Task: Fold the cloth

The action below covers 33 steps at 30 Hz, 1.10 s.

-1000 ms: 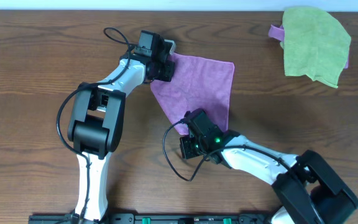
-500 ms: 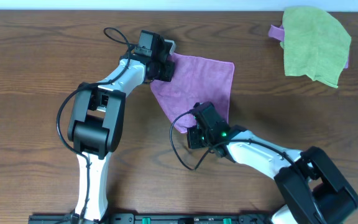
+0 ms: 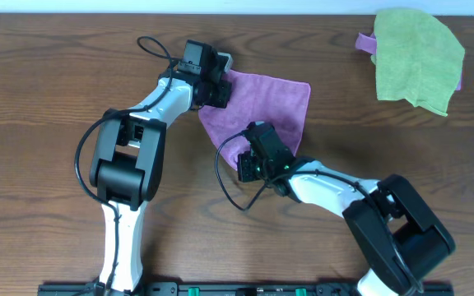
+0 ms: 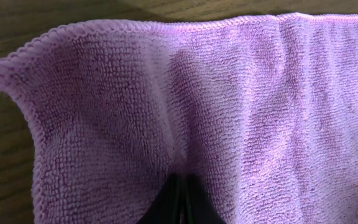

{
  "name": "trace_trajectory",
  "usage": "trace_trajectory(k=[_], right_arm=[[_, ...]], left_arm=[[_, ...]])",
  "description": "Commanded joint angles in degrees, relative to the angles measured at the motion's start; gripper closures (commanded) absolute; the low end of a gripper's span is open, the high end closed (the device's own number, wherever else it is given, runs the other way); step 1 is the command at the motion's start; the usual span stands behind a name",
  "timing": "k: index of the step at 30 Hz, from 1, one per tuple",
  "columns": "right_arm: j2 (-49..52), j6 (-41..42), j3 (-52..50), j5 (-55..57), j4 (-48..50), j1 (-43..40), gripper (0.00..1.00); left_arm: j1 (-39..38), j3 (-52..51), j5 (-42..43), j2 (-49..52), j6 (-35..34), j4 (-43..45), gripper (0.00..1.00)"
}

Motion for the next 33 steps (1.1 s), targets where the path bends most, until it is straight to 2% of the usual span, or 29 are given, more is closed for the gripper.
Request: trace_trajectory(k=[1,8,10,11,12,13,14,15,16,23,33], right_arm=[[2.19,0.61,1.14,4.15,-2.82,-0.46,0.99],[2.19,0.35,4.87,4.52,-4.59,-1.79,0.99],[2.19,0.11,5.44,4.52,-4.59,-2.01,0.98],[2.19,-0.11,5.81,4.52,-4.61,-2.21,0.93],[2.19,-0.15,6.12,4.5,-4.66,-2.38,0.92],[2.19,-0.35,6.36,4.5,-4.66,-2.51,0.91],[2.19,-0.37,6.67,4.5,-4.74,-2.6,0.84],[2.19,-0.44,6.97,4.5,-4.85,-2.73,0.79],[2.19,-0.52,7.43,4.48,-4.94,-2.82,0.77],[2.19,-0.57,12.46,4.5,-7.67,-3.06,0.71],[2.19,-2.34,19.47,7.08,-12.76,-4.85,0.68]], left_arm=[[-0.28,0.42,-0.02,2.29,1.25,-1.2,0.94],[0.11,0.42,-0.28,1.97,1.25,-2.56,0.94],[0.59,0.42,-0.52,1.46,1.25,-2.75,0.91],[0.98,0.42,-1.25,1.07,1.2,-2.82,0.79],[1.31,0.42,-1.68,0.46,1.2,-2.99,0.61],[1.7,0.42,-1.77,-0.28,1.2,-3.17,0.55],[2.14,0.42,-1.77,-1.18,1.2,-3.26,0.44],[2.56,0.42,-1.79,-2.14,1.2,-3.41,0.1],[3.17,0.42,-1.92,-3.5,1.22,-3.67,0.05],[5.86,0.42,-8.68,-11.15,1.22,-8.07,0.05],[6.27,0.42,-9.03,-16.68,1.25,-17.79,0.05]])
